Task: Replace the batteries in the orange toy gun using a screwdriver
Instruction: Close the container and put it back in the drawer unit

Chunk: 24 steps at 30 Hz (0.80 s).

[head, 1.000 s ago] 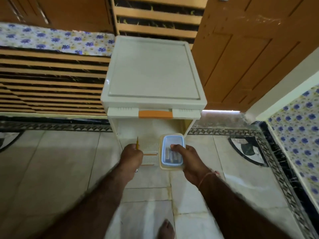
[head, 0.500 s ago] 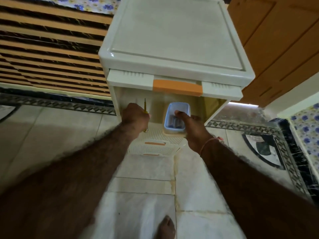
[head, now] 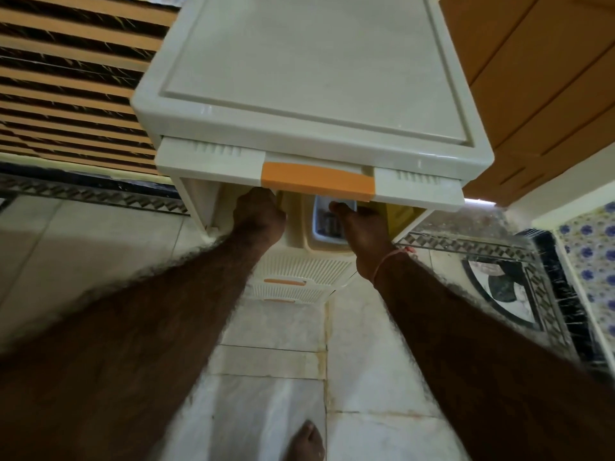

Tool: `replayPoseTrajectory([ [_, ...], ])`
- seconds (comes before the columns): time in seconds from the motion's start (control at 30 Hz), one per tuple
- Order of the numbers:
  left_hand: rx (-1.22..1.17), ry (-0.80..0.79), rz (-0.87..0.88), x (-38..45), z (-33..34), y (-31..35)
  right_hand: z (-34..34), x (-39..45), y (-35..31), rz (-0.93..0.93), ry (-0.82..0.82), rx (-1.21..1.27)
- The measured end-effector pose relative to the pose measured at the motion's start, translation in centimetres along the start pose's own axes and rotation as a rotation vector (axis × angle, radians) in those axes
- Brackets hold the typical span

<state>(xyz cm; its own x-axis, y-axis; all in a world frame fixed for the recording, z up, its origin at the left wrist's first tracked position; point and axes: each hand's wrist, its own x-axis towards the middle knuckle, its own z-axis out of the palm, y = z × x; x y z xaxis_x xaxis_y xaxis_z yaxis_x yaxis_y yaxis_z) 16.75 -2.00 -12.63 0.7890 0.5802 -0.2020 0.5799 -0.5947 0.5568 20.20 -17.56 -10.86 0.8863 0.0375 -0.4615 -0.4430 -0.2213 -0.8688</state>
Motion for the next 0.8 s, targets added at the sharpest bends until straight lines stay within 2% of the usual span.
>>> replayPoseTrajectory([
  [0.13,-0.037,0.005,0.032,-0.6,0.0,1.0,0.0,-0.5,0.4,-0.111,0.044,-0.13],
  [0.27,-0.126,0.135,0.096,-2.7,-0.5,1.4,-0.1,-1.4,1.0,-0.166,0.059,-0.198],
  [0.53,-0.409,-0.072,0.027,-6.2,-0.4,3.0,0.4,-2.1,1.0,-0.2,0.109,-0.393],
  [0.7,-0.389,-0.159,0.047,-6.0,-0.4,3.3,-0.3,-1.8,0.4,-0.16,0.124,-0.368],
  [0.8,-0.351,-0.144,0.062,-5.8,-0.5,2.6,-0.6,-2.6,0.1,-0.176,0.119,-0.37],
])
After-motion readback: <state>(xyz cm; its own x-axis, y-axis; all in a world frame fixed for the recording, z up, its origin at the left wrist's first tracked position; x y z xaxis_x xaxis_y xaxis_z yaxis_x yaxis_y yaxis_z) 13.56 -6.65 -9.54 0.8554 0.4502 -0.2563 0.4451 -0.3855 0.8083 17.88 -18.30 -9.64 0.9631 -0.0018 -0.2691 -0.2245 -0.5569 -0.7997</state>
